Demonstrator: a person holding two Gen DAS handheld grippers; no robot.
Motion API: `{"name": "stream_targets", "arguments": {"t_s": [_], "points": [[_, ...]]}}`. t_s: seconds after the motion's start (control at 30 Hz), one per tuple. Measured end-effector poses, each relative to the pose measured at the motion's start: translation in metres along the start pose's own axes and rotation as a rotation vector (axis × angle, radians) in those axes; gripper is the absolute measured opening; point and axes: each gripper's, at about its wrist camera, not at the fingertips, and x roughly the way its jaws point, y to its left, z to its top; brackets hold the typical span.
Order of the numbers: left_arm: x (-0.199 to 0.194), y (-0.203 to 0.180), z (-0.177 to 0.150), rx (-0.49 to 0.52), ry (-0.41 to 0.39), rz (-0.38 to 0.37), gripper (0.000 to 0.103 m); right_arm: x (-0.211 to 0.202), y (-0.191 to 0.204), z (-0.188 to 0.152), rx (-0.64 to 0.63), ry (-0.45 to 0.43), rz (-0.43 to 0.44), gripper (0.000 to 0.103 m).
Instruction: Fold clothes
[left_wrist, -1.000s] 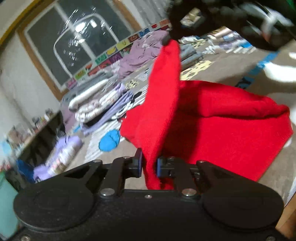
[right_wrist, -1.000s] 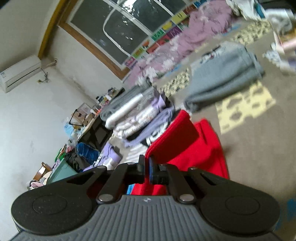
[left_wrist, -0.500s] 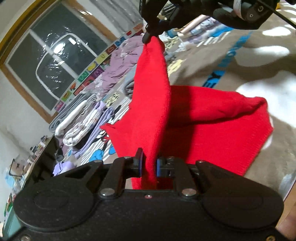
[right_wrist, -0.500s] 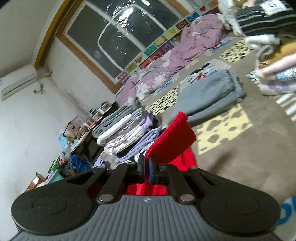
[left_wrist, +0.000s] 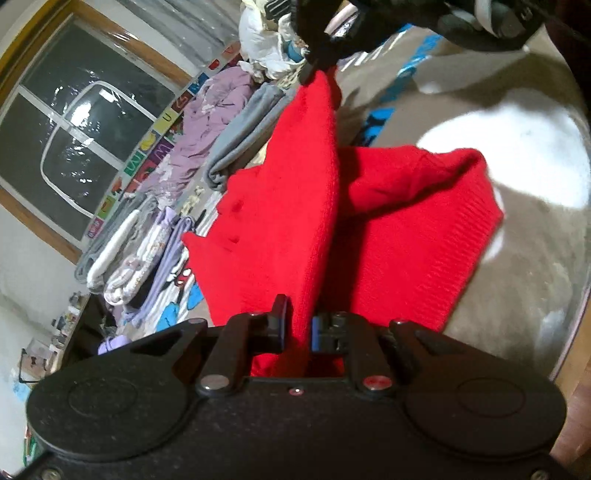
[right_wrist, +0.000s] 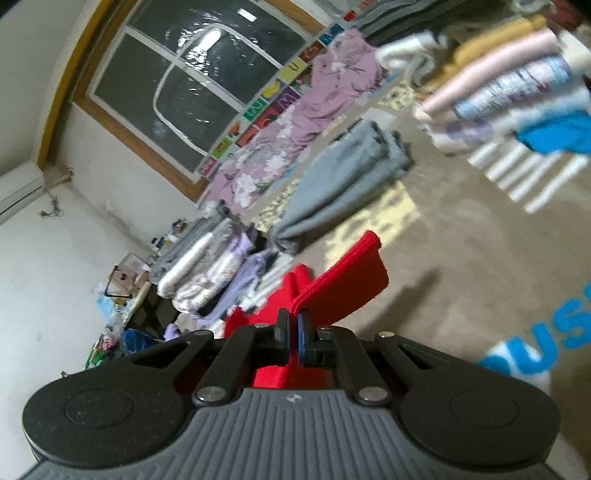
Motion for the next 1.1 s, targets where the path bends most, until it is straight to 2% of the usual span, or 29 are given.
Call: {"name": "stream_targets", "arguments": {"t_s": [0.07,0.2,0.3,0.5,0.53,0.73,0.83,0.9,0.93,1.0,1.1], "points": [[-0.002,0.006,-0.003,-0.024,0.0,-0.016,0.011,0.0,-0.01,-0.005,0.015,0.001,-0.012,0.006],[-0.01,0.052,-0.025,-0.233,-0.025,-0.06,0.008,-0.001,-0.027,-0.015,0.042,-0.001,-0.006,0.006],[-0.016,0.086,-0.041,-0.39,-0.043,-0.093,0.016,-0.001,-0.039,-0.02,0.061,-0.001,0.016,0.006],[-0.028,0.154,-0.073,-0.705,-0.08,-0.158,0.015,0.002,-0.059,-0.026,0.104,0.003,0.071,0.006],[-0.028,0.159,-0.075,-0.733,-0.084,-0.169,0.015,0.002,-0.061,-0.026,0.113,0.002,0.081,0.006],[-0.007,0.131,-0.052,-0.674,-0.085,-0.259,0.014,0.002,-0.06,-0.025,0.106,-0.005,0.115,0.006],[0.014,0.103,-0.04,-0.559,0.01,-0.389,0.015,-0.002,-0.059,-0.026,0.107,-0.019,0.113,0.006],[0.015,0.091,-0.039,-0.466,0.001,-0.4,0.015,-0.004,-0.059,-0.026,0.107,-0.029,0.111,0.006],[0.014,0.099,-0.039,-0.486,0.005,-0.425,0.016,-0.006,-0.059,-0.026,0.108,-0.037,0.108,0.006],[0.013,0.123,-0.047,-0.59,-0.021,-0.468,0.018,-0.008,-0.059,-0.026,0.113,-0.049,0.115,0.006],[0.013,0.149,-0.062,-0.697,-0.083,-0.404,0.018,-0.009,-0.058,-0.024,0.117,-0.059,0.136,0.006]]}}
